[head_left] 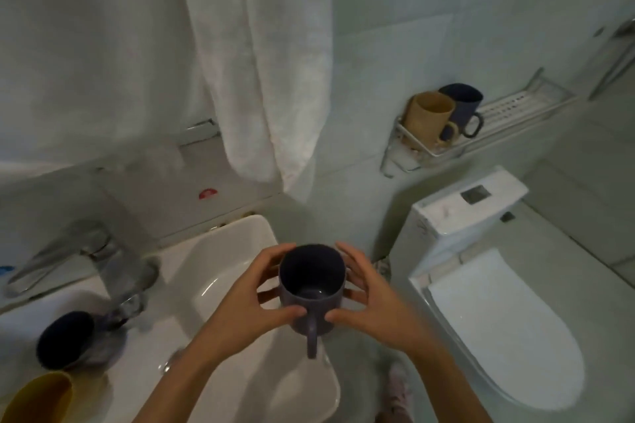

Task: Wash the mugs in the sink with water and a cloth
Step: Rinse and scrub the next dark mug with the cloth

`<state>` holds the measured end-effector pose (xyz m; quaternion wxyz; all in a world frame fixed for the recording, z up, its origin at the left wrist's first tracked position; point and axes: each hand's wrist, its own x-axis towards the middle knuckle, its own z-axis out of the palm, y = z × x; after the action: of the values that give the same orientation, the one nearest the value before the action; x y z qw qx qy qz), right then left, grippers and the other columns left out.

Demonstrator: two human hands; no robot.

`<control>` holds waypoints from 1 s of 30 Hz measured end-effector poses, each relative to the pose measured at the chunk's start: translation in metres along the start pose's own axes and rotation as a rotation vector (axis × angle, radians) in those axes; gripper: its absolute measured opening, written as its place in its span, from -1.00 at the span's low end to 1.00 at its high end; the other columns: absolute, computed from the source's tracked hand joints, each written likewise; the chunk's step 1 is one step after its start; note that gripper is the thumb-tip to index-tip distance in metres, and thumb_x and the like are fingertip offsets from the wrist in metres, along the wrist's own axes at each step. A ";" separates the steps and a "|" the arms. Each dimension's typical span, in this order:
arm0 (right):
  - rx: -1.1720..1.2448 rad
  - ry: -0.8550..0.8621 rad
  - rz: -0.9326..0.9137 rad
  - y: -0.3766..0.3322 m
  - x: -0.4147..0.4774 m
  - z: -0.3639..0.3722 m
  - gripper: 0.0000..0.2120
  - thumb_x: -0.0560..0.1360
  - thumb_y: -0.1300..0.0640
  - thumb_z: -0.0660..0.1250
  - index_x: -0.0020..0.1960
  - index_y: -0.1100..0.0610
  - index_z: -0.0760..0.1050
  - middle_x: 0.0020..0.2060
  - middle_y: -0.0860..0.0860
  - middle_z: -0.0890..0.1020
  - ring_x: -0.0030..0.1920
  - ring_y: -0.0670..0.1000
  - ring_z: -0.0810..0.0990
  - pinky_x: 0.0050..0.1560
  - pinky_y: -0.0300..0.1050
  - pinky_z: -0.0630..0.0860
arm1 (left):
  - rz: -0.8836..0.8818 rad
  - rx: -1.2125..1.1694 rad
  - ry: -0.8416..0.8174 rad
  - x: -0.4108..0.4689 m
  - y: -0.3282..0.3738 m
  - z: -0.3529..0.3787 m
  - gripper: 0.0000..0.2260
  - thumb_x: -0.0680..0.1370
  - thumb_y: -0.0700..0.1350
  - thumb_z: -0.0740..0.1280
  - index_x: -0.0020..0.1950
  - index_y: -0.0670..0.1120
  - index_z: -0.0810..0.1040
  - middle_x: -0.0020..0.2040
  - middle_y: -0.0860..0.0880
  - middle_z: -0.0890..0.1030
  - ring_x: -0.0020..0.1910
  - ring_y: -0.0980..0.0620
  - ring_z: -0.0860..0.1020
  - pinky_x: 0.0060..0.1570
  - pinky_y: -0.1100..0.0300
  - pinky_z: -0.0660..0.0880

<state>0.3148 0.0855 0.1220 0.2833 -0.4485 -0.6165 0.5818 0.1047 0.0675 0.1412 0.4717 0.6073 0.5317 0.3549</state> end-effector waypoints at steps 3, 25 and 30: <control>-0.007 0.047 -0.037 0.006 0.007 -0.059 -0.22 0.31 0.27 0.53 0.37 -0.04 0.22 0.30 -0.19 0.43 0.31 -0.20 0.41 0.22 -0.27 0.43 | 0.026 -0.027 0.003 0.044 0.016 0.043 -0.37 0.27 -0.13 0.55 0.20 0.31 0.40 0.17 0.33 0.49 0.22 0.30 0.45 0.04 0.43 0.46; -0.283 0.117 -0.153 -0.032 0.099 -0.472 -0.34 0.26 0.29 0.54 0.18 -0.20 0.36 0.20 -0.02 0.47 0.17 -0.07 0.50 0.14 -0.07 0.54 | 0.225 0.287 0.121 0.356 0.179 0.266 -0.39 0.34 -0.07 0.53 0.30 -0.02 0.33 0.27 0.01 0.41 0.19 0.12 0.45 0.12 0.23 0.50; -0.410 0.121 -0.159 -0.050 0.151 -0.524 -0.30 0.30 0.31 0.52 0.36 0.10 0.33 0.26 0.04 0.45 0.21 -0.03 0.49 0.06 -0.25 0.56 | 0.256 0.511 0.131 0.421 0.204 0.270 -0.47 0.42 -0.02 0.46 0.32 -0.09 0.36 0.25 -0.04 0.45 0.22 0.04 0.41 0.10 0.32 0.29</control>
<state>0.6941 0.4653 0.2300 0.2677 -0.4807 -0.7371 0.3923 0.4969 0.4299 0.2235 0.2194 0.7443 0.5523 0.3048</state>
